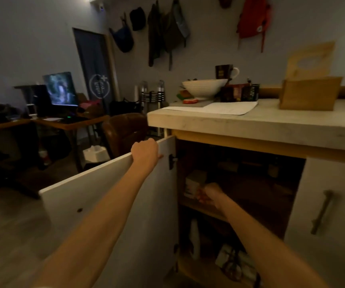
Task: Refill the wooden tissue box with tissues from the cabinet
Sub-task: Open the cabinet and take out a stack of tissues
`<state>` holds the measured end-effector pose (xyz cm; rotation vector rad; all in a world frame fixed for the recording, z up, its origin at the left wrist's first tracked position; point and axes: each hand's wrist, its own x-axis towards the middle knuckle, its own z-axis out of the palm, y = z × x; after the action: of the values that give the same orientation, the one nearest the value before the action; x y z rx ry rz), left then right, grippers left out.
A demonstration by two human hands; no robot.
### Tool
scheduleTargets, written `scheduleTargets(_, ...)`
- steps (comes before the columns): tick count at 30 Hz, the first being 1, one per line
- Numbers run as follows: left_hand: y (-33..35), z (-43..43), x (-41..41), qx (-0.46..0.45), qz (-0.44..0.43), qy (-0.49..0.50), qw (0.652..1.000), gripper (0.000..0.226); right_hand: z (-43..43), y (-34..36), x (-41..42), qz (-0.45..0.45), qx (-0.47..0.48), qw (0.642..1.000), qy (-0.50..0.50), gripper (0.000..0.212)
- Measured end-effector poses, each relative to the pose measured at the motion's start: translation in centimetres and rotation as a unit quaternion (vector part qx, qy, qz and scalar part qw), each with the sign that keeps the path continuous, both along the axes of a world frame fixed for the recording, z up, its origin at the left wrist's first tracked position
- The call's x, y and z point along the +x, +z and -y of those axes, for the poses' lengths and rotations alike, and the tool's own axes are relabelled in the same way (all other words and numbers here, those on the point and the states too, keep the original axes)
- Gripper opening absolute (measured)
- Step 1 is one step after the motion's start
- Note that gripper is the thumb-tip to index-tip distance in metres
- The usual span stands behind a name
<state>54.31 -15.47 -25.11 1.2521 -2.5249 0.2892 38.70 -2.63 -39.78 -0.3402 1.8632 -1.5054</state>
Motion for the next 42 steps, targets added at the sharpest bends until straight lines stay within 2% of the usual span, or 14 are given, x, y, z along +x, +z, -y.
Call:
scheduleTargets(3,-0.6,0.7,-3.4,0.01,0.007,0.023,1.0,0.031,0.5,-1.5,-3.6,0.081,-0.038,0.995,-0.042,0.032)
scheduleTargets(6,-1.2,1.6,-4.1,-0.019,0.022,0.048,0.998,0.022,1.9,-2.4,-5.8,0.149,-0.071,0.985,-0.058,0.035)
scheduleTargets(9,-1.4,2.0,-3.8,-0.041,0.01,0.054,0.998,0.029,3.7,-2.9,-7.5,0.156,-0.074,0.982,-0.08,0.036)
scheduleTargets(14,-1.4,2.4,-4.4,-0.016,0.007,0.067,0.998,0.036,6.1,-2.3,-9.4,0.132,-0.001,0.99,-0.048,0.036)
scheduleTargets(17,-1.5,2.4,-4.4,-0.028,0.005,0.066,0.997,0.038,7.6,-2.2,-9.6,0.155,0.04,0.987,-0.029,0.044)
scheduleTargets(22,-1.5,2.0,-4.5,-0.036,0.0,0.076,0.996,0.038,9.2,-3.3,-9.9,0.208,0.083,0.973,-0.053,0.052)
scheduleTargets(25,-1.3,1.7,-4.4,-0.034,-0.001,0.084,0.996,0.036,9.3,-3.8,-9.9,0.205,0.106,0.971,-0.059,0.057)
scheduleTargets(31,-1.2,1.4,-4.4,-0.032,-0.003,0.08,0.996,0.038,9.0,-2.6,-8.3,0.155,0.019,0.985,-0.08,0.047)
scheduleTargets(37,-1.2,1.3,-4.3,-0.028,-0.009,0.086,0.996,0.04,10.3,-2.6,-8.4,0.126,0.034,0.991,-0.031,0.045)
scheduleTargets(42,-1.0,1.0,-4.4,-0.015,0.001,0.093,0.996,0.038,9.8,-3.1,-8.0,0.112,-0.024,0.993,-0.027,0.048)
